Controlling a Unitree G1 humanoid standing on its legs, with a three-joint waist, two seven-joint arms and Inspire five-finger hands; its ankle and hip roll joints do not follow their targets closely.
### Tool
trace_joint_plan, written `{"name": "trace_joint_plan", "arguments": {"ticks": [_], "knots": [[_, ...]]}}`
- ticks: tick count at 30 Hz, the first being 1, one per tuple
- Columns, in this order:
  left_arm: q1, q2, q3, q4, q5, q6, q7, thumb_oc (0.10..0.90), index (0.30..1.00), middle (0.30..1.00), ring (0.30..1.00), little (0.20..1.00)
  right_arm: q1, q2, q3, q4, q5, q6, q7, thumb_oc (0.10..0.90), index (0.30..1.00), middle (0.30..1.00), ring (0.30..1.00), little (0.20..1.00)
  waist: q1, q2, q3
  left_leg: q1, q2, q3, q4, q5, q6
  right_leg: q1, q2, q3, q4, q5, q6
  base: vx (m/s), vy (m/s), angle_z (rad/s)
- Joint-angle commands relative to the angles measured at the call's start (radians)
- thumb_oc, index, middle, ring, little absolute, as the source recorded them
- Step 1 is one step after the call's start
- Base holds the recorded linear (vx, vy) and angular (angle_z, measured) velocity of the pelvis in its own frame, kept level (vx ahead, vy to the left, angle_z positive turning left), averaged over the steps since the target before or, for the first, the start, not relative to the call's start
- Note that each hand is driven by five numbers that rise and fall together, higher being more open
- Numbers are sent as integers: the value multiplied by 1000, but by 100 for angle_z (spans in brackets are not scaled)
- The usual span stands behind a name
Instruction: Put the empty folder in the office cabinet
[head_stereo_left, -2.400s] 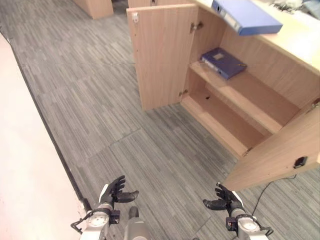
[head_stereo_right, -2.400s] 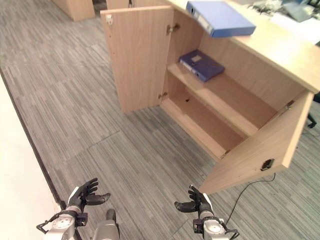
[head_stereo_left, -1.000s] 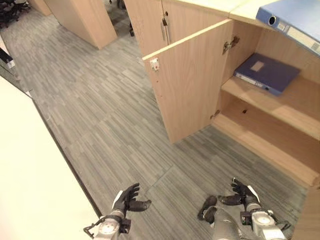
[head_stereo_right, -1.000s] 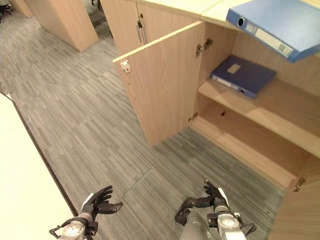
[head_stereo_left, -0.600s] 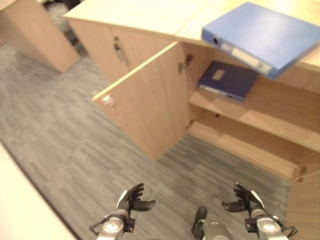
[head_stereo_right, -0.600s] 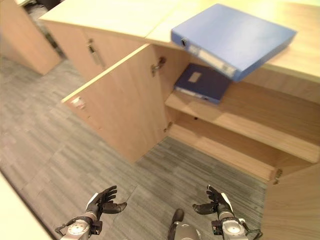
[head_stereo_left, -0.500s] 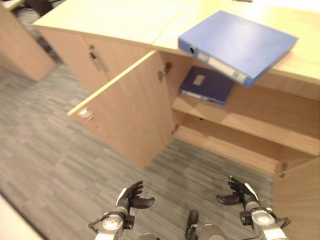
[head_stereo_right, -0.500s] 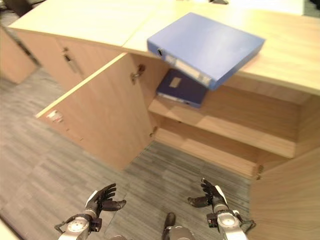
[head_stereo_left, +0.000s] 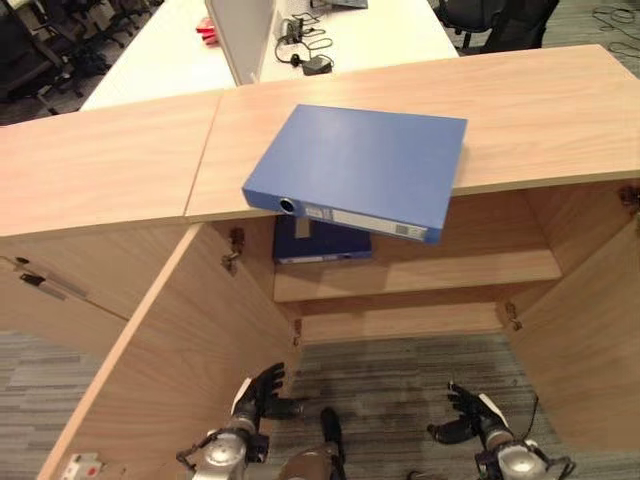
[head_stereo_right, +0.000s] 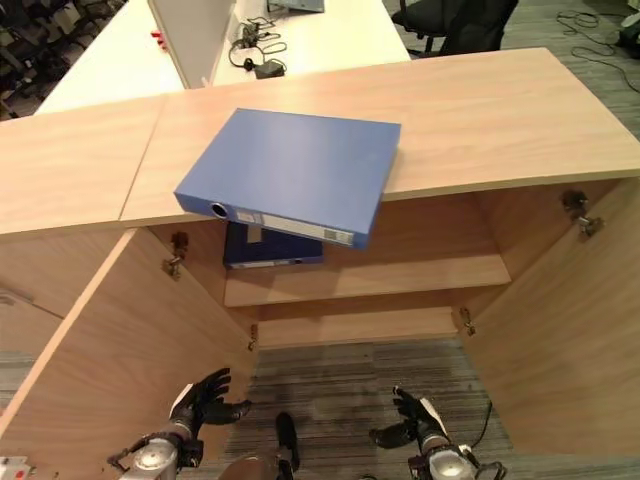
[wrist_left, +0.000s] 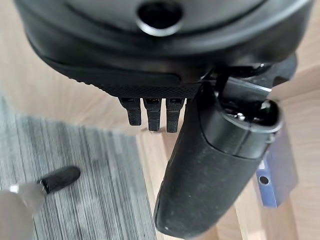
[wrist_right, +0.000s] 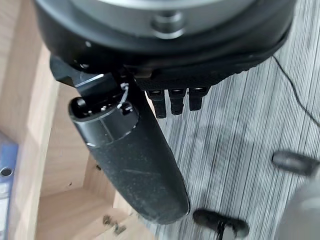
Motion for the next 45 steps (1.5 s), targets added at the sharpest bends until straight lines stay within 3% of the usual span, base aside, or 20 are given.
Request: {"name": "trace_joint_plan", "arguments": {"ticks": [1,6,8,9,11,12,14,16,17,18,19,20,22,26,30,35,37,39,43,45], "knots": [[-25,18,-5,-49,-12,-52,6,800,900,900,900,900,-88,-51,-30,-78,1,-47,-18,800,900,900,900,900,28,-1,13,4,51,-51,131,-111,-14,-17,95,-84,-163,94,-14,114,66,-95],[-31,41,-6,-58,3,-48,5,800,900,900,900,900,-103,-29,-22,-76,-5,-45,-18,800,900,900,900,900,34,-9,-18,45,23,-47,62,-148,28,-33,84,-77,-137,76,10,138,158,-15],[-32,66,-2,-71,5,-38,1,800,900,900,900,900,-137,-5,-4,-78,-16,-45,-14,800,900,900,900,900,49,-19,-9,68,31,-36,17,-159,52,-136,97,-95,35,66,41,19,125,-24],[-36,80,5,-80,3,-37,5,800,900,900,900,900,-161,6,7,-78,-19,-46,-16,800,900,900,900,900,66,-22,0,69,45,-19,3,-154,58,-205,98,-136,141,76,80,-81,18,-62],[-40,93,8,-84,-2,-35,2,800,900,900,900,900,-170,17,16,-77,-17,-47,-9,800,900,900,900,900,50,-12,4,72,66,-17,-25,-145,62,-297,97,-163,276,100,169,-41,34,-73],[-38,97,11,-78,6,-33,6,800,900,900,900,900,-174,22,17,-76,-21,-45,-6,800,900,900,900,900,48,-9,9,82,71,-11,-32,-148,63,-325,75,-164,331,119,181,35,50,-23],[-43,101,24,-66,8,-32,13,800,900,900,900,900,-181,39,22,-75,-25,-42,-10,800,900,900,900,900,65,-1,4,84,83,1,-37,-150,53,-302,-8,-222,247,106,147,81,-51,-9],[-52,104,38,-54,3,-33,18,800,900,900,900,900,-175,43,24,-78,-25,-39,-10,800,900,900,900,900,79,-6,-4,78,97,0,-37,-157,37,-267,-88,-254,77,145,114,87,-160,-26],[-51,104,38,-54,3,-33,18,800,900,900,900,900,-174,43,24,-79,-26,-39,-10,800,900,900,900,900,77,-5,-1,83,97,-2,-37,-159,37,-258,-88,-257,71,145,115,34,-62,-13],[-51,104,38,-54,3,-33,18,800,900,900,900,900,-174,43,24,-79,-26,-39,-10,800,900,900,900,900,77,-5,-1,83,97,-2,-37,-159,37,-258,-88,-257,71,145,115,255,-301,-3],[-71,89,56,7,-8,-36,41,800,900,900,900,900,-172,38,25,-81,-34,-34,-20,800,900,900,900,900,74,-21,-10,104,112,-13,-37,-181,16,-306,-136,-187,-81,227,119,285,-339,-5],[-72,88,58,8,-10,-39,42,800,900,900,900,900,-168,40,25,-81,-37,-30,-19,800,900,900,900,900,68,-25,-11,110,114,-12,-37,-182,14,-320,-140,-166,-85,241,130,368,-443,-15],[-76,77,59,30,-15,-46,45,800,900,900,900,900,-161,41,21,-69,-29,-28,-15,800,900,900,900,900,60,-45,-14,117,101,-28,-37,-178,5,-302,-140,-133,-120,264,143,213,-273,-3],[-80,58,56,49,-30,-48,49,800,900,900,900,900,-147,18,12,-69,-29,-28,-12,800,900,900,900,900,46,-36,-27,118,114,-74,-37,-168,-19,-274,-124,-128,-143,268,133,175,-291,13],[-85,32,33,51,-38,-50,37,800,900,900,900,900,-126,-38,-7,-61,-16,-31,-7,800,900,900,900,900,25,-21,-36,93,182,-100,31,-133,-65,-204,-61,-186,-163,207,90,112,-358,45],[-83,28,15,28,-20,-40,21,800,900,900,900,900,-110,-54,-30,-35,-2,-32,-12,800,900,900,900,900,11,-16,-31,84,245,-31,89,-62,-81,-141,-17,-240,-163,146,50,65,-233,55],[-74,33,9,9,-11,-32,12,800,900,900,900,900,-94,-54,-43,-30,13,-32,-13,800,900,900,900,900,-4,-19,-22,84,273,52,148,-45,-78,-99,6,-270,-163,115,22,81,-240,53],[-73,33,9,11,-11,-29,6,800,900,900,900,900,-91,-50,-45,-27,21,-29,-14,800,900,900,900,900,-3,-26,-19,72,263,75,196,-70,-85,-69,10,-284,-163,88,19,74,-150,63],[-71,40,6,4,3,-23,0,800,900,900,900,900,-96,-42,-36,-22,7,-24,-16,800,900,900,900,900,25,-48,-14,17,168,72,179,-138,-50,-61,20,-309,-163,98,16,8,-64,16],[-49,53,21,-24,3,-22,-5,800,900,900,900,900,-105,-24,-13,-26,0,-22,-8,800,900,900,900,900,52,-61,-21,30,153,74,134,-117,-35,-57,37,-314,-163,119,16,15,6,13]]}}
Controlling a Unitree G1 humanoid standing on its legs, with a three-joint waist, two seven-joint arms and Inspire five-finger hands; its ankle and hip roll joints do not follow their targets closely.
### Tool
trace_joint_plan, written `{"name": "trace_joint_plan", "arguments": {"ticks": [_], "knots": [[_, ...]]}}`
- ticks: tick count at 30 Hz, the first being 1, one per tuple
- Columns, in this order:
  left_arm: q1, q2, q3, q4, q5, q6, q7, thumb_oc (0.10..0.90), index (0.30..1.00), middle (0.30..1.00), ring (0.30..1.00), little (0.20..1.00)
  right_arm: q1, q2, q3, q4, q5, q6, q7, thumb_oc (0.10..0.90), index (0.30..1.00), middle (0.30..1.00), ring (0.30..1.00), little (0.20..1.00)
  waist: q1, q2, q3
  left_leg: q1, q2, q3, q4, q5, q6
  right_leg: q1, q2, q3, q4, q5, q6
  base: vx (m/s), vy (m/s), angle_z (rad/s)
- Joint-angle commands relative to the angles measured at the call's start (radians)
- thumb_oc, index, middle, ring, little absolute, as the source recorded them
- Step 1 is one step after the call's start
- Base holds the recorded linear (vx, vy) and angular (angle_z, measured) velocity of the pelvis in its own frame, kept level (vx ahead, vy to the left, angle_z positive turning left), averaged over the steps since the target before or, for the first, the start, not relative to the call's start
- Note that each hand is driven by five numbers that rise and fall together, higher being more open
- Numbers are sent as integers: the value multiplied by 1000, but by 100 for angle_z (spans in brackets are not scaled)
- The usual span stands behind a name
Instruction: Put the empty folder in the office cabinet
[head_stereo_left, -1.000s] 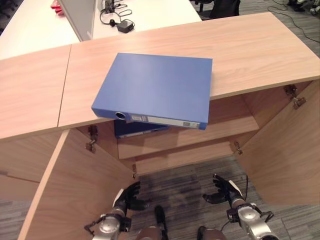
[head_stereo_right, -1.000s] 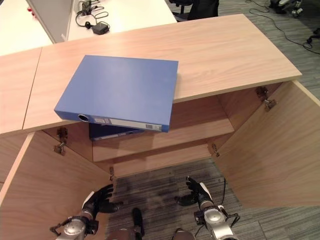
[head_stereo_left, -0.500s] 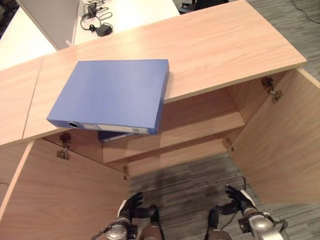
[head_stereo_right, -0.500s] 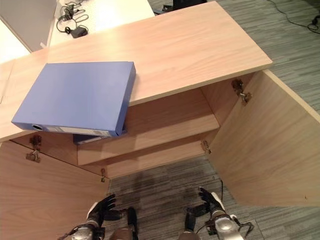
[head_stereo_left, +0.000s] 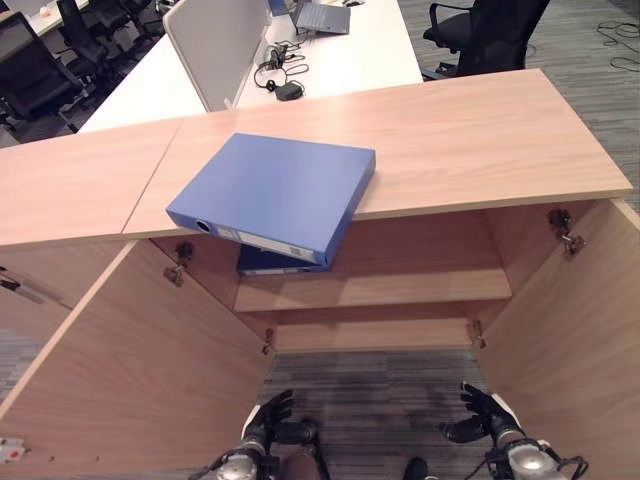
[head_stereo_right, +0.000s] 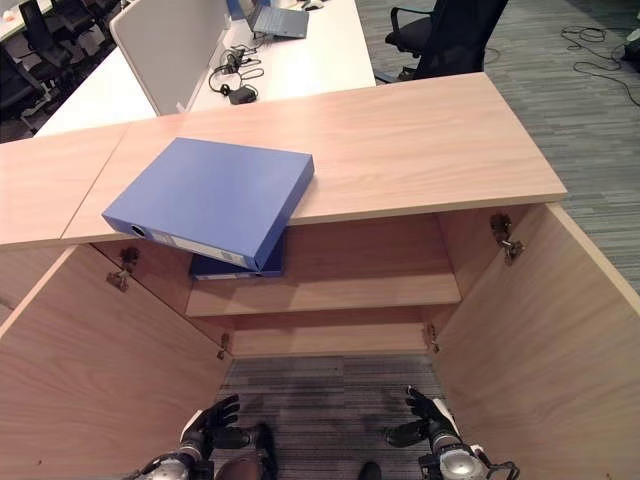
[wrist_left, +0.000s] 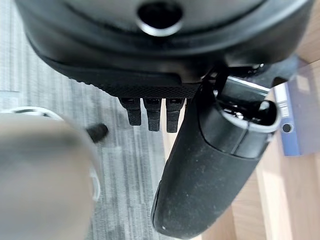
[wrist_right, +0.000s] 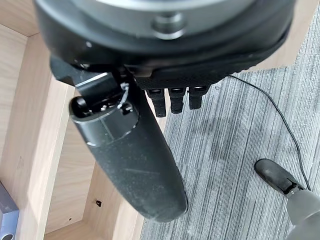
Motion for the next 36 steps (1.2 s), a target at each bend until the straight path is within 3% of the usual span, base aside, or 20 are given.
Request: {"name": "trace_joint_plan", "arguments": {"ticks": [1,8,17,21,22,24,28,36], "knots": [[-55,98,59,-92,34,-49,-7,800,900,900,900,900,-96,37,5,-39,0,-52,1,800,900,900,900,900,28,-47,27,138,3,-12,14,-287,-17,-10,-11,134,-1,-108,77,23,57,18],[-58,117,63,-102,62,-51,2,800,900,900,900,900,-78,73,19,-46,-6,-50,8,800,900,900,900,900,37,-62,-11,211,-9,-18,-113,-263,-5,6,-12,116,-1,-106,89,56,72,13],[-44,167,124,-275,165,-68,68,800,900,900,900,900,-65,85,-2,-61,-3,-54,-2,800,900,900,900,900,59,-77,-24,216,-37,-76,-123,-285,7,21,-34,105,-1,-105,100,25,60,17],[-27,176,198,-380,325,-104,244,800,900,900,900,900,-52,108,-6,-73,-5,-90,-42,800,900,900,900,900,88,-103,-28,214,-43,-95,-125,-294,10,23,-40,98,-1,-105,106,24,-21,28],[-25,176,223,-394,399,-113,341,800,900,900,900,900,-47,115,-2,-83,-6,-108,-60,800,900,900,900,900,96,-114,-28,213,-44,-97,-125,-296,10,24,-41,96,-1,-104,110,17,-35,15],[-29,165,222,-385,426,-115,380,800,900,900,900,900,-44,118,2,-87,-6,-121,-69,800,900,900,900,900,98,-119,-28,213,-44,-98,-125,-297,10,24,-41,95,-1,-104,111,7,-34,7],[-35,172,213,-390,614,-98,609,800,900,900,900,900,-31,133,28,-55,2,-165,-107,800,900,900,900,900,110,-144,-26,213,-42,-103,-124,-301,6,27,-42,90,-1,-106,116,-1,-41,1],[-14,233,186,-431,829,-30,751,800,900,900,900,900,-52,143,62,-39,13,-186,-129,800,900,900,900,900,125,-156,-27,225,-35,-88,-121,-308,7,24,-37,91,-1,-97,122,0,-3,-1]]}}
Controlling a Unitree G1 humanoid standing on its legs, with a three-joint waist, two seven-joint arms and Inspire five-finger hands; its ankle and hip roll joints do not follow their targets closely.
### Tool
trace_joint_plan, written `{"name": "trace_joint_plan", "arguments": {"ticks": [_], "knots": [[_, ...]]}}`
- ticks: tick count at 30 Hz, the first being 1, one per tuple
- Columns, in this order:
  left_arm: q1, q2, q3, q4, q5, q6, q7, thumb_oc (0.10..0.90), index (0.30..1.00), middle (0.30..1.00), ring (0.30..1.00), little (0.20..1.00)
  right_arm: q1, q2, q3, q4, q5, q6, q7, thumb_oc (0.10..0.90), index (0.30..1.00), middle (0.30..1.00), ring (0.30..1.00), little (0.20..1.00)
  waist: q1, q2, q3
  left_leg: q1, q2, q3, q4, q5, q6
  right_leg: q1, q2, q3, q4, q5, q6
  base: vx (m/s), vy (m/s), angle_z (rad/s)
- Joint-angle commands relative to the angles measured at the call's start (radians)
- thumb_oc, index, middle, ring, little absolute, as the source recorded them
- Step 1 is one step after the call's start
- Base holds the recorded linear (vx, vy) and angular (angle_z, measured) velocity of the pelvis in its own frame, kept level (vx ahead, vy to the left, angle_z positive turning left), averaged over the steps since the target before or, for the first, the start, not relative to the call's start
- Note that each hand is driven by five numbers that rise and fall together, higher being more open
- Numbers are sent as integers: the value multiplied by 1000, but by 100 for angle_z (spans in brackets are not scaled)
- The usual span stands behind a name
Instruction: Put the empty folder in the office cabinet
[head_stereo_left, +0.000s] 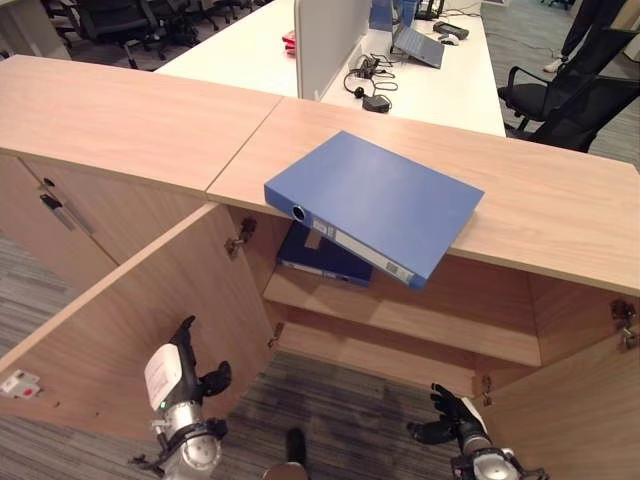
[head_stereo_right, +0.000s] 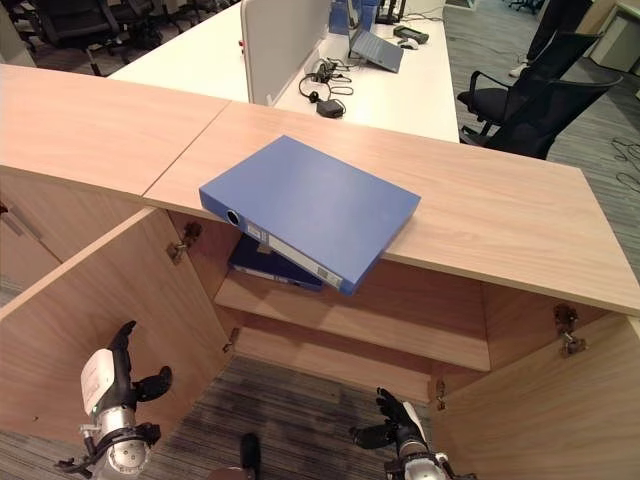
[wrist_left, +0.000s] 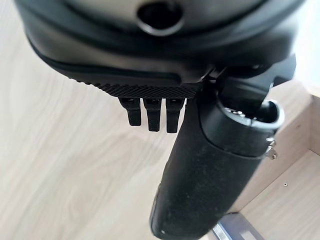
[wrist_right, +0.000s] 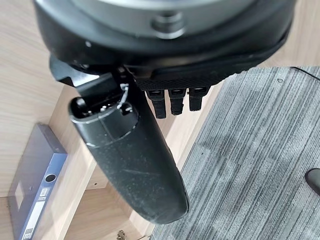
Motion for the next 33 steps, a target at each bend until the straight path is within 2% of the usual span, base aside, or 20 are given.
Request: {"name": "trace_joint_plan", "arguments": {"ticks": [1,3,4,7,12,15,17,22,29,33], "knots": [[-83,121,-9,-91,171,-11,126,800,900,900,900,900,-69,-7,18,-46,14,-95,-33,800,900,900,900,900,13,-20,16,145,43,-3,1,-167,-84,-53,-31,72,-1,-54,53,4,-1,-4],[-84,131,-16,-98,193,-6,125,800,900,900,900,900,-71,-8,22,-45,15,-97,-31,800,900,900,900,900,13,-20,16,147,43,-3,2,-168,-84,-52,-30,71,-1,-54,53,0,0,0],[-105,171,-53,-108,258,10,119,800,900,900,900,900,-81,-12,33,-48,6,-99,-31,800,900,900,900,900,11,-13,13,148,45,-5,2,-168,-84,-49,-29,71,-1,-56,53,0,0,0],[-125,219,-80,-141,335,15,96,800,900,900,900,900,-83,-20,36,-66,1,-103,-25,800,900,900,900,900,5,-2,11,148,42,-11,4,-169,-84,-46,-30,73,-1,-60,53,0,0,0],[-144,285,-100,-243,410,-18,46,800,900,900,900,900,-83,-32,28,-88,-10,-105,-19,800,900,900,900,900,-11,19,6,149,35,-20,5,-172,-83,-41,-32,78,0,-65,51,0,0,0],[-151,337,-109,-330,444,-63,-3,800,900,900,900,900,-84,-39,23,-96,-14,-107,-10,800,900,900,900,900,-20,37,7,151,33,-23,5,-173,-84,-39,-34,76,0,-68,51,0,0,0],[-145,372,-95,-390,435,-103,-43,800,900,900,900,900,-80,-45,18,-103,-16,-109,-3,800,900,900,900,900,-31,53,8,154,32,-22,5,-171,-85,-38,-34,77,0,-68,51,0,0,0],[-154,401,-75,-449,386,-151,-86,800,900,900,900,900,-80,-58,12,-101,-20,-106,3,800,900,900,900,900,-48,73,11,150,34,-17,2,-166,-89,-46,-33,82,-1,-68,50,0,0,0],[-192,432,-67,-486,360,-168,-101,800,900,900,900,900,-67,-70,8,-93,-24,-101,12,800,900,900,900,900,-76,96,10,153,40,4,-2,-163,-94,-56,-32,93,-1,-67,54,-3,-3,-2],[-216,453,-62,-503,366,-173,-103,800,900,900,900,900,-57,-70,11,-91,-26,-99,20,800,900,900,900,900,-85,100,5,162,45,22,-2,-163,-97,-58,-29,101,-1,-67,56,-7,-9,-14]]}}
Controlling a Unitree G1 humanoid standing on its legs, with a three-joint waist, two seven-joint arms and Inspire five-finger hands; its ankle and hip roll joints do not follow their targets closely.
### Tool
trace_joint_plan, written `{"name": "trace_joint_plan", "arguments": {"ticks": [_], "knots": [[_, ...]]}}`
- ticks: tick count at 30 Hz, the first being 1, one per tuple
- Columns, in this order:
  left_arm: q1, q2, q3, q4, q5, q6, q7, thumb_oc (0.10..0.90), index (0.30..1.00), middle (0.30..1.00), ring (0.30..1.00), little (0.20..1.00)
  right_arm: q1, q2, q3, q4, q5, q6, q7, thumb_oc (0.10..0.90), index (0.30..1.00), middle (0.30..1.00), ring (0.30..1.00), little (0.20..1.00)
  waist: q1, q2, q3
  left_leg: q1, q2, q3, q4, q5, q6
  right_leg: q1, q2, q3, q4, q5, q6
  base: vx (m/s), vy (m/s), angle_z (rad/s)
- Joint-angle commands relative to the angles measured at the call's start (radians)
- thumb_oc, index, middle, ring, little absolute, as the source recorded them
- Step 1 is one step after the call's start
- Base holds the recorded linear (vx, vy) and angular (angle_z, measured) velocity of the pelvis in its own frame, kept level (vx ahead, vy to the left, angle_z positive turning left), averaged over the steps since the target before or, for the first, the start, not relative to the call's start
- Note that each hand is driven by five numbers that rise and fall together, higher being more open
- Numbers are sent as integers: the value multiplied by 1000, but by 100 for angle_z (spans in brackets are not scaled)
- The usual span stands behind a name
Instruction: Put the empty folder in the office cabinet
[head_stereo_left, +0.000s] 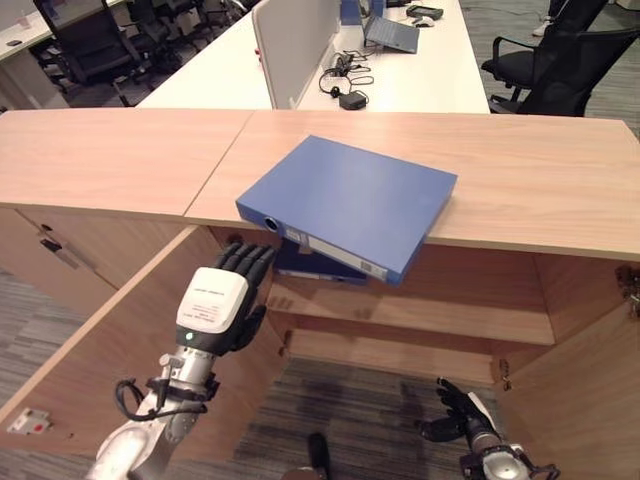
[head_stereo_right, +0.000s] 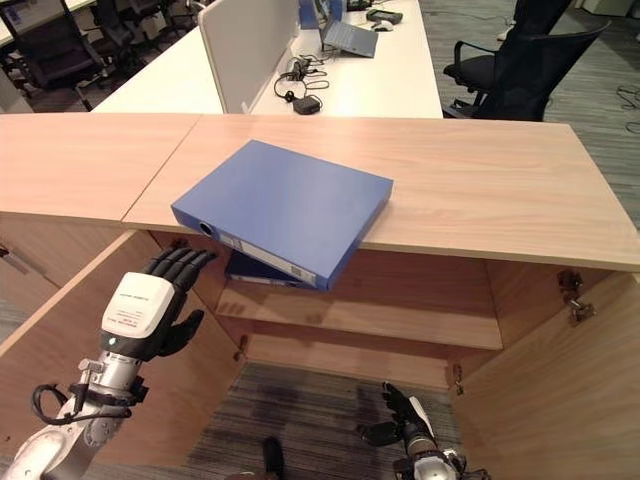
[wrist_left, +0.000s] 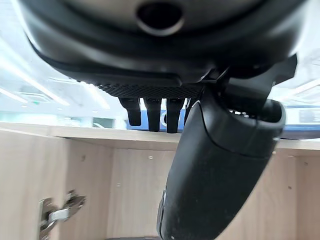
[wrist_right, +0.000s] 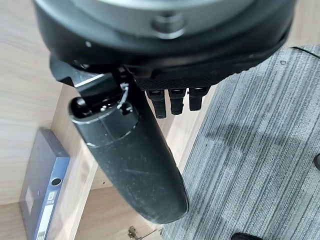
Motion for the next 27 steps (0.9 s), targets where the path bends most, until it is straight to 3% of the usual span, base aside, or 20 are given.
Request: {"name": "trace_joint_plan", "arguments": {"ticks": [1,27], "knots": [[-181,70,65,-69,-37,-16,44,800,900,900,900,900,-52,-11,-8,-70,-26,-76,5,800,900,900,900,900,-11,-19,3,158,38,-3,-2,-167,-100,-41,-20,75,-1,-69,57,-2,-13,-18],[-185,71,112,-115,-85,-21,47,800,900,900,900,900,-39,12,-3,1,-47,-52,-5,800,900,900,900,900,-13,-28,-16,181,48,17,-2,-166,-106,-27,-7,77,-1,-67,53,-1,-2,-3]]}}
